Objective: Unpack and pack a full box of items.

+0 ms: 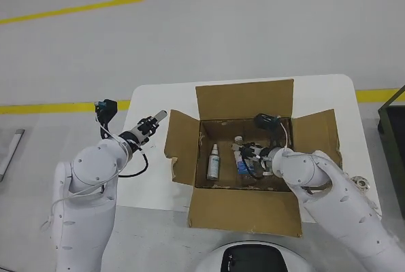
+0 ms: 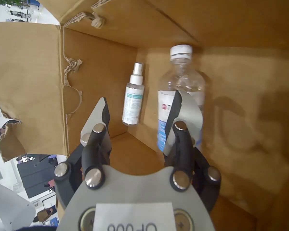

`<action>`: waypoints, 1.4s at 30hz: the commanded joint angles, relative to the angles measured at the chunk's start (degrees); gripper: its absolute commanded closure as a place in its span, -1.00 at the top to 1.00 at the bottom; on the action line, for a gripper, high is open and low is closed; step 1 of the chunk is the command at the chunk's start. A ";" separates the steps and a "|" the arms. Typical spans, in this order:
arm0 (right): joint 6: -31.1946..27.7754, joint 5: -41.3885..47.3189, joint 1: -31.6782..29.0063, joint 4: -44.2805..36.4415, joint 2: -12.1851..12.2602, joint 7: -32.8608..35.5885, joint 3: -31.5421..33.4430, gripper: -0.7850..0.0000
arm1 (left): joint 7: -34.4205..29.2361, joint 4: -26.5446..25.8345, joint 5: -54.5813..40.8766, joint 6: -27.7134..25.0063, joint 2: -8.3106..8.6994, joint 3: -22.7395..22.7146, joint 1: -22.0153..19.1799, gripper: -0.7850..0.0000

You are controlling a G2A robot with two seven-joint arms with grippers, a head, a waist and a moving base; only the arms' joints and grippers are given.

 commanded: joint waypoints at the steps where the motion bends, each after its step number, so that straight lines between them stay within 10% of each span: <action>1: -0.13 -0.68 -1.32 -0.83 0.46 0.86 1.91 -1.00 | 0.00 0.00 0.00 0.00 0.00 0.00 0.00 1.00; 31: -2.02 0.79 8.02 11.92 -1.81 5.61 -7.03 -1.00 | 0.00 0.00 0.00 0.00 0.00 0.00 0.00 1.00; 42: -0.98 -3.26 -7.36 -18.86 2.12 1.84 13.92 -1.00 | 0.00 0.00 0.00 0.00 0.00 0.00 0.00 1.00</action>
